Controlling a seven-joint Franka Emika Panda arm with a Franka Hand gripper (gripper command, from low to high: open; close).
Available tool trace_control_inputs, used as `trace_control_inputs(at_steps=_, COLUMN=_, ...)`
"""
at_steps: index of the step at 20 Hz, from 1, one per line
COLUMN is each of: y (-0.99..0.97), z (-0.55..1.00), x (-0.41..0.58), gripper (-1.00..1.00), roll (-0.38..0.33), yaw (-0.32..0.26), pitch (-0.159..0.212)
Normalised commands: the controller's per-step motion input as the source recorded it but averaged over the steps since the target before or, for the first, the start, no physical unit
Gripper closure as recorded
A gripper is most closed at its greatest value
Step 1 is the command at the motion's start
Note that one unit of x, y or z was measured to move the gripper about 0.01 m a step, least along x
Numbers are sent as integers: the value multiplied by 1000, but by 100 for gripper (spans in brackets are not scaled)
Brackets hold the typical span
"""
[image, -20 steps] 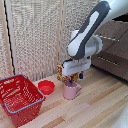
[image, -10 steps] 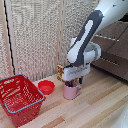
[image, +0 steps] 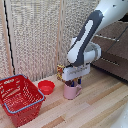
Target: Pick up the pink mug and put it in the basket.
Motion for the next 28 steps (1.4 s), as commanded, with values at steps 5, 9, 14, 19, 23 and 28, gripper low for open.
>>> trace_control_inputs(at_steps=5, y=0, z=-19, x=-51, gripper=100, roll=-7, yaw=0, pitch=0)
trace_control_inputs(at_steps=9, y=13, z=126, x=-33, gripper=100, roll=0, yaw=-3, pitch=0)
trace_control_inputs(at_steps=14, y=132, z=606, x=-9, gripper=100, roll=0, yaw=-4, pitch=42)
trace_control_inputs(at_steps=19, y=147, z=897, x=179, gripper=100, roll=0, yaw=1, pitch=35)
trace_control_inputs(at_steps=23, y=138, z=864, x=388, gripper=100, roll=0, yaw=26, pitch=53)
trace_control_inputs(at_steps=28, y=230, z=861, x=470, gripper=100, roll=0, yaw=49, pitch=72)
